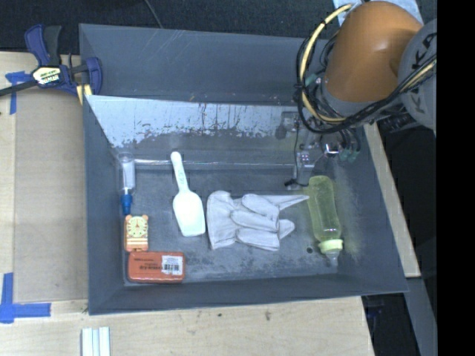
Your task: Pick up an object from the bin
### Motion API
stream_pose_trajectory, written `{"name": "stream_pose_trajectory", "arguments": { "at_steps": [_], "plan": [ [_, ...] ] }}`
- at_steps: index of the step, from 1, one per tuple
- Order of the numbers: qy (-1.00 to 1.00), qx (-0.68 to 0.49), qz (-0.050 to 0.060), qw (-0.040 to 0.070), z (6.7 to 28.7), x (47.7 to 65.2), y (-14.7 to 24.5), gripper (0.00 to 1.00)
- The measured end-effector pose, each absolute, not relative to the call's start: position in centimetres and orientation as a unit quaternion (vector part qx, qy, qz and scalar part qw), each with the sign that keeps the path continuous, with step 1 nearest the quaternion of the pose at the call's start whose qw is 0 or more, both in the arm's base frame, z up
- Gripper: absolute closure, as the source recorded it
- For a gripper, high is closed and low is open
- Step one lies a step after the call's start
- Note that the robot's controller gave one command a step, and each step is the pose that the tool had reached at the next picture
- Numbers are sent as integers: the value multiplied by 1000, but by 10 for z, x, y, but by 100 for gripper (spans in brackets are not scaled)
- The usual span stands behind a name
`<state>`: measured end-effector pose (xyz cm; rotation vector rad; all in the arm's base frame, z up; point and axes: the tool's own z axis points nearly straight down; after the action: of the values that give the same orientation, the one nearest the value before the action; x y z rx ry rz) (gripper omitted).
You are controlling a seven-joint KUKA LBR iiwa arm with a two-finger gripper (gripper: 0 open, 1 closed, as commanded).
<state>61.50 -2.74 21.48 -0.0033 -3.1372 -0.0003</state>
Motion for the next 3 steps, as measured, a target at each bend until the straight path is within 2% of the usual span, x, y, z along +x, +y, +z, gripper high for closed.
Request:
{"name": "stream_pose_trajectory", "arguments": {
  "at_steps": [1,2,3],
  "plan": [
    [-1000,-1,0,-2,220,617,-27,0],
    [-999,37,1,-5,191,617,-19,0],
    [-998,65,0,-4,124,599,-11,0]
  ]
}}
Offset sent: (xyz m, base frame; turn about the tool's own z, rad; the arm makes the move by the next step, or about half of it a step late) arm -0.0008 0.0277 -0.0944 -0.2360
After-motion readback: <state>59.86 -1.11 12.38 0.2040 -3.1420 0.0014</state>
